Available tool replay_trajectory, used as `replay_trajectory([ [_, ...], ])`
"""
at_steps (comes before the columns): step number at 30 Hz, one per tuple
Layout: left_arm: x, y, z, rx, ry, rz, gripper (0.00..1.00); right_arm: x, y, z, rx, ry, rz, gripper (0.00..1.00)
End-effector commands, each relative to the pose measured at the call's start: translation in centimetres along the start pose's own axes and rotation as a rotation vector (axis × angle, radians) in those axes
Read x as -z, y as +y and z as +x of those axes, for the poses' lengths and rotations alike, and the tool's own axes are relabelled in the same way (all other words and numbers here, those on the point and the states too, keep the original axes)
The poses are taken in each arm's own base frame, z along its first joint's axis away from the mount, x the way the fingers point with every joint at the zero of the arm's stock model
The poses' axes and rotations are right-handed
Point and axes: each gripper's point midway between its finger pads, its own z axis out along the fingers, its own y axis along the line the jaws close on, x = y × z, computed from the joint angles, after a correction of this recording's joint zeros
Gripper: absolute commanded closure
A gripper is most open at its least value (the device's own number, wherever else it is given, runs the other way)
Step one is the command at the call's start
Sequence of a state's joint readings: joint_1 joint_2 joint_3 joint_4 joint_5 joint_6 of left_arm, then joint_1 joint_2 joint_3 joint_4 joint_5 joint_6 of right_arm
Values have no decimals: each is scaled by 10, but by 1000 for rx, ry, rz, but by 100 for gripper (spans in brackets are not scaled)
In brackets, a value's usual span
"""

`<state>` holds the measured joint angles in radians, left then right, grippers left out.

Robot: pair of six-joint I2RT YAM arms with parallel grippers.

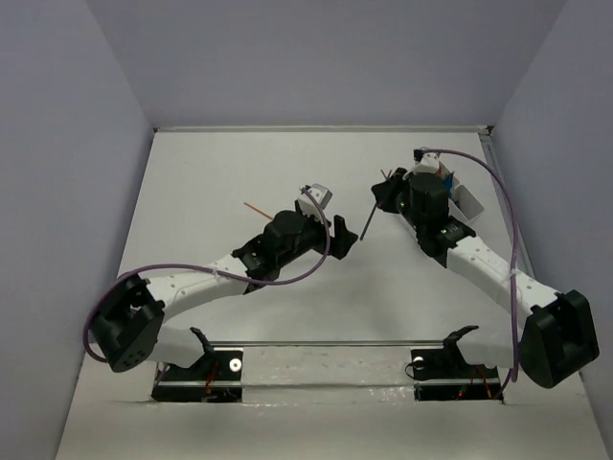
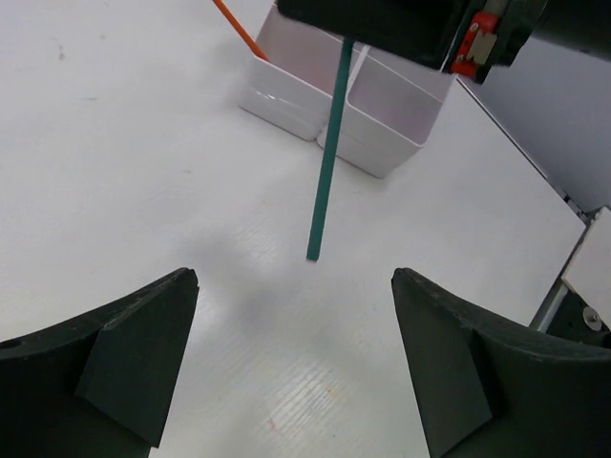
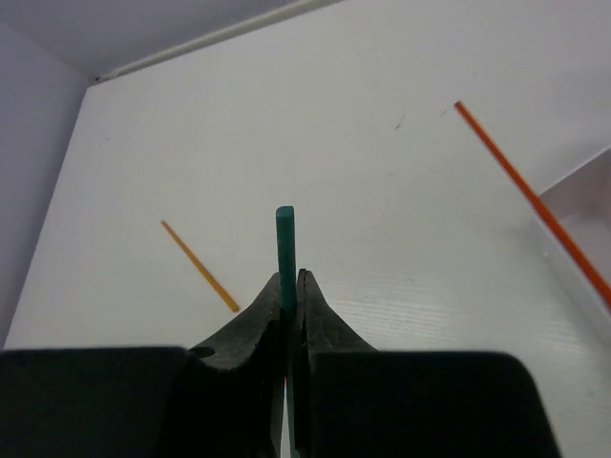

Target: Sort the eating utensils into containers

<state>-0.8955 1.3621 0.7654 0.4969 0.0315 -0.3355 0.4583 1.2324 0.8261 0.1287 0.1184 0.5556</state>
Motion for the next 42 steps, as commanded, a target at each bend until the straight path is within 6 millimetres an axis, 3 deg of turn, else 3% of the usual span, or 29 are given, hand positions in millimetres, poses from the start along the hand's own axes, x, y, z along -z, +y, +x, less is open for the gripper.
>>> replay_trajectory([
  [1, 19, 18, -20, -49, -71, -113, 16, -1, -13, -74, 174, -205, 151, 100],
  [7, 34, 61, -19, -10, -99, -297, 16, -10, -35, -132, 398, -337, 349, 100],
  [15, 51, 102, -24, 106, -146, -342, 15, -39, -58, -153, 577, -388, 498, 100],
  [26, 74, 161, -14, 260, -195, -510, 16, -78, -77, -137, 772, -342, 540, 100],
  [30, 76, 173, -9, 303, -194, -571, 16, -93, -89, -120, 789, -303, 533, 100],
  [36, 73, 187, 0, 386, -195, -614, 16, -98, -103, -100, 765, -266, 531, 100],
  [40, 66, 199, 15, 406, -157, -667, 16, -98, -109, -89, 733, -249, 528, 92],
  [42, 68, 210, 17, 410, -150, -722, 17, -99, -111, -82, 713, -237, 525, 80],
])
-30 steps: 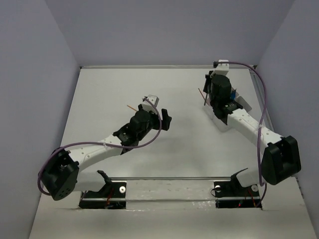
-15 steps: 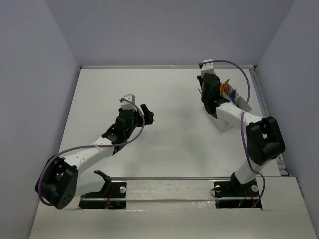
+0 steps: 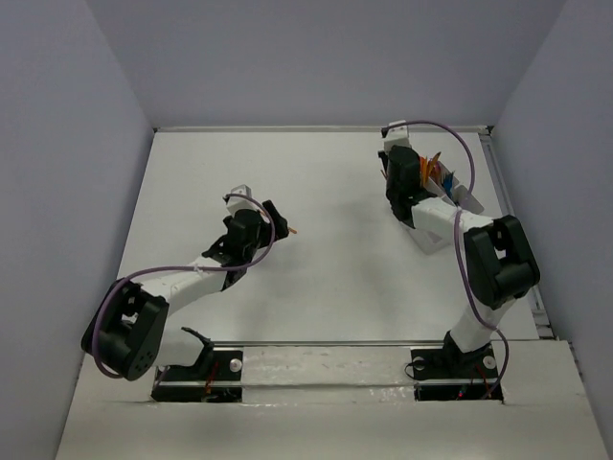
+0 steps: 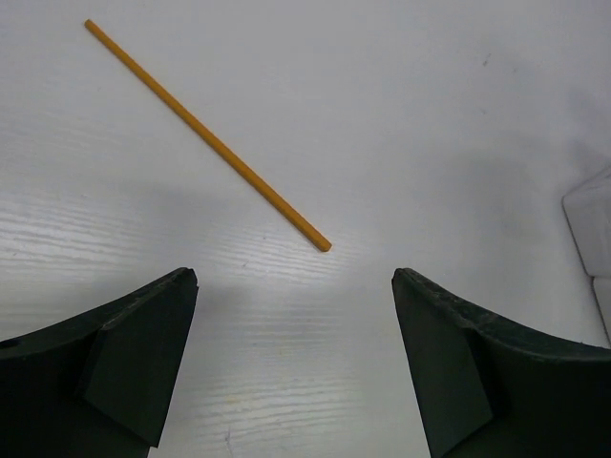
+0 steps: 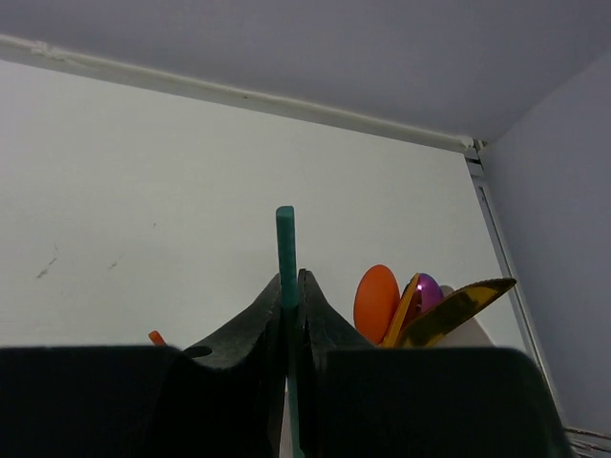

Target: Sort the eating utensils into containers

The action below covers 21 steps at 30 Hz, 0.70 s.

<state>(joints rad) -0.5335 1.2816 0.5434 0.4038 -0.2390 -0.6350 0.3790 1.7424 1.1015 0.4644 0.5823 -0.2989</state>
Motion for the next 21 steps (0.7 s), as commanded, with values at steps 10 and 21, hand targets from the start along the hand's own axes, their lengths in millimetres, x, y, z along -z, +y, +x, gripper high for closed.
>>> replay_trajectory([
  [10, -26, 12, -14, 74, -46, -147, 19, 7, -6, 1, -151, -17, 7, 49],
  [21, -49, 15, -21, 41, -49, -243, 28, 47, 3, -42, -351, -32, -177, 8],
])
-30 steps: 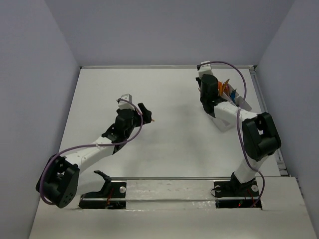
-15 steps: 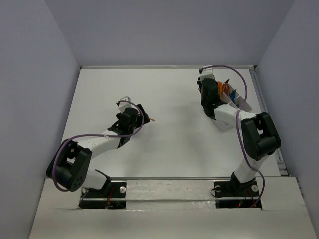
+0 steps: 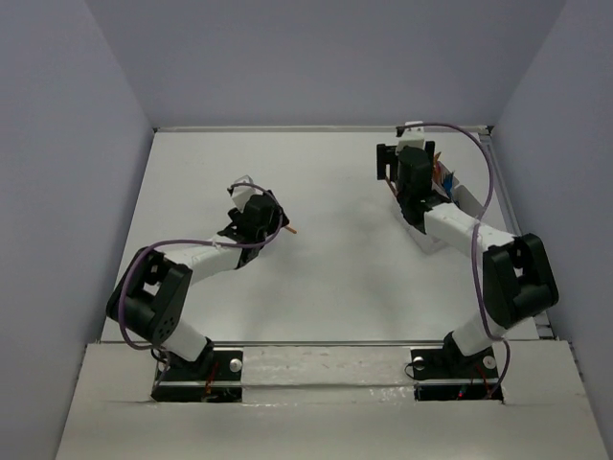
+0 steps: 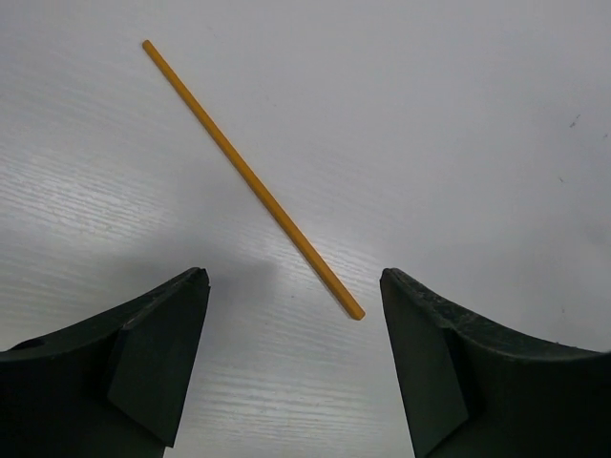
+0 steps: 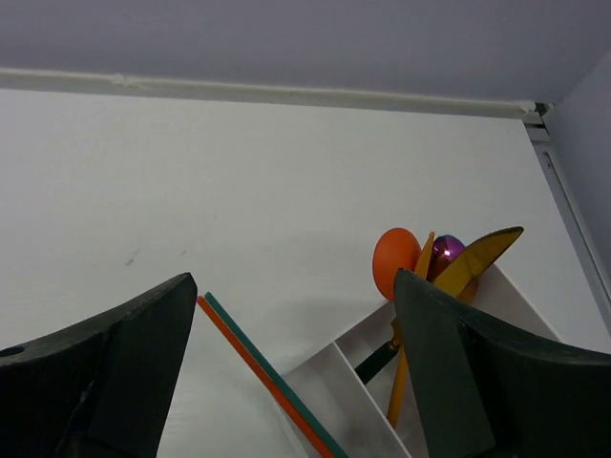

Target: Sort the eating utensils into containers

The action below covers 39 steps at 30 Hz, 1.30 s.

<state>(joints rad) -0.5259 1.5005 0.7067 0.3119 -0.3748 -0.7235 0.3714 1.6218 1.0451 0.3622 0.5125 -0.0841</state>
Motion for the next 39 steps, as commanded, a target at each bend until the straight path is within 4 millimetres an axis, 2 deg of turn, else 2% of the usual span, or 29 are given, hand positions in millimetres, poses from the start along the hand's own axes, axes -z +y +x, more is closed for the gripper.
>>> replay_trajectory([
  [1, -13, -3, -18, -9, -44, -61, 29, 29, 20, -35, -176, -38, -169, 6],
  [2, -15, -7, -22, -12, -50, -62, 30, 38, 25, -38, -181, -35, -200, 4],
  [4, -23, 3, -15, -50, -34, -120, 31, 50, 33, -39, -202, -28, -243, 3],
  [6, -30, 2, -19, -66, -43, -146, 33, 62, 37, -35, -249, -7, -286, 3],
  [7, -35, 9, -12, -94, -30, -181, 35, 76, 41, -44, -278, -22, -332, 3],
  [8, -38, 10, -12, -100, -29, -195, 37, 82, 44, -45, -315, -14, -358, 4],
  [10, -45, 7, -14, -111, -28, -210, 40, 96, 49, -39, -334, 8, -400, 4],
  [13, -56, 9, -3, -135, 9, -237, 43, 125, 61, -43, -374, 19, -500, 4],
  [15, -59, 6, -4, -135, 14, -237, 48, 132, 61, -33, -378, 40, -515, 5],
  [16, -59, 8, -2, -141, 22, -248, 49, 137, 60, -36, -390, 32, -529, 5],
  [21, -65, 9, -3, -158, 17, -271, 54, 148, 66, -27, -412, 58, -566, 5],
  [22, -67, 16, 4, -178, 40, -298, 54, 150, 67, -27, -413, 60, -577, 5],
  [25, -72, 20, 7, -200, 46, -321, 57, 153, 67, -27, -425, 59, -584, 5],
  [30, -75, 30, 6, -222, 40, -361, 74, 157, 73, -21, -437, 83, -621, 5],
  [32, -75, 32, 7, -226, 44, -366, 77, 157, 73, -19, -436, 86, -621, 5],
  [35, -77, 34, 12, -231, 53, -366, 91, 157, 74, -18, -437, 87, -624, 5],
  [36, -77, 35, 14, -233, 59, -365, 100, 157, 74, -18, -439, 86, -624, 5],
  [39, -76, 36, 20, -232, 71, -343, 100, 156, 76, -14, -440, 93, -626, 5],
])
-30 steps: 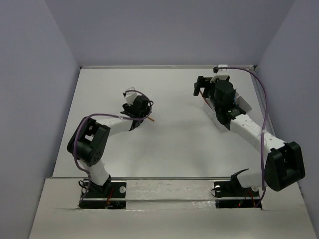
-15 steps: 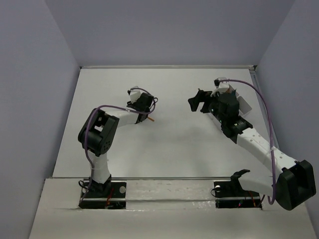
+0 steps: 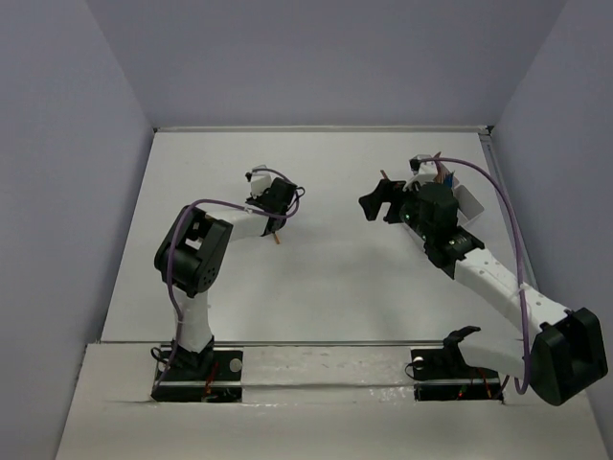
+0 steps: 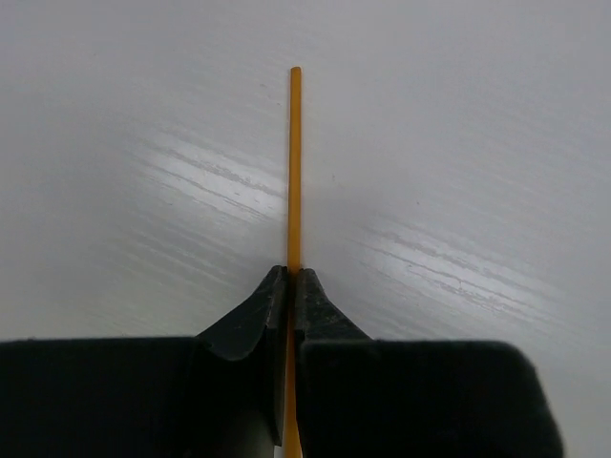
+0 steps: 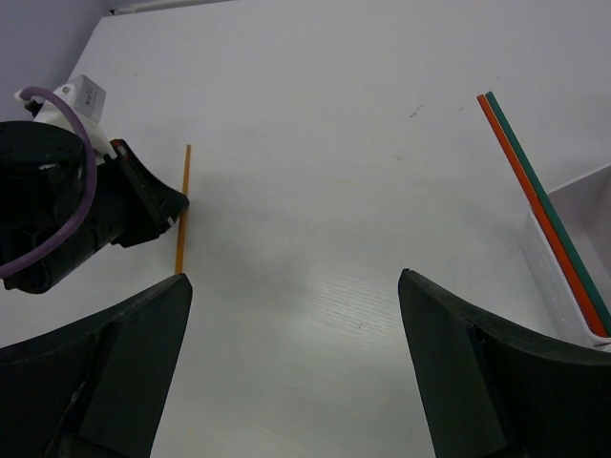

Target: Sort the eating utensils into containers

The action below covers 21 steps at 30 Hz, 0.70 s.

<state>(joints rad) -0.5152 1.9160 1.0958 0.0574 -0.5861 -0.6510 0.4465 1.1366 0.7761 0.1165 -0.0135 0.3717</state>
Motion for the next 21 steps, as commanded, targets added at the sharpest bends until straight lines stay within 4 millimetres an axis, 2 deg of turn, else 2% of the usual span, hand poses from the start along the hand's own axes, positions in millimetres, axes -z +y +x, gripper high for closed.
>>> replay_trajectory([
  [1, -3, 8, 13, -30, 29, -6, 100, 1, 11, -5, -14, -23, -47, 5],
  [2, 2, 2, 6, -6, 14, 33, 100, -1, 14, -2, -24, -10, -64, 5],
  [3, 5, 4, 9, -4, 18, 48, 100, -4, 15, 3, -29, 6, -74, 4],
  [5, 22, -12, -5, 33, -15, 153, 100, -6, 23, 8, -55, 32, -115, 3],
  [6, 29, -12, 3, 30, 5, 197, 100, -9, 24, 14, -63, 52, -124, 2],
  [7, 44, -23, -18, 69, -48, 275, 100, -10, 26, 16, -73, 63, -135, 2],
  [8, 51, -21, -9, 62, -39, 311, 100, -10, 31, 15, -95, 70, -157, 1],
  [10, 73, -36, -9, 77, -31, 446, 100, -12, 35, 17, -118, 82, -168, 0],
  [11, 90, -46, -26, 116, -82, 532, 100, -14, 37, 19, -149, 93, -177, 0],
  [12, 99, -49, -27, 122, -84, 577, 100, -15, 39, 19, -164, 94, -183, 0],
  [14, 124, -59, -24, 117, -80, 700, 100, -18, 46, 22, -204, 108, -203, 0],
  [15, 134, -63, -13, 94, -67, 742, 100, -19, 51, 21, -211, 106, -218, 0],
  [16, 152, -71, -18, 91, -82, 814, 100, -22, 57, 26, -225, 120, -227, 0],
  [17, 161, -75, -15, 78, -84, 846, 100, -24, 58, 25, -230, 119, -229, 0],
  [18, 178, -81, -11, 60, -93, 900, 100, -26, 64, 24, -234, 116, -244, 0],
  [21, 200, -89, -3, 42, -96, 967, 100, -34, 70, 30, -262, 129, -259, 0],
])
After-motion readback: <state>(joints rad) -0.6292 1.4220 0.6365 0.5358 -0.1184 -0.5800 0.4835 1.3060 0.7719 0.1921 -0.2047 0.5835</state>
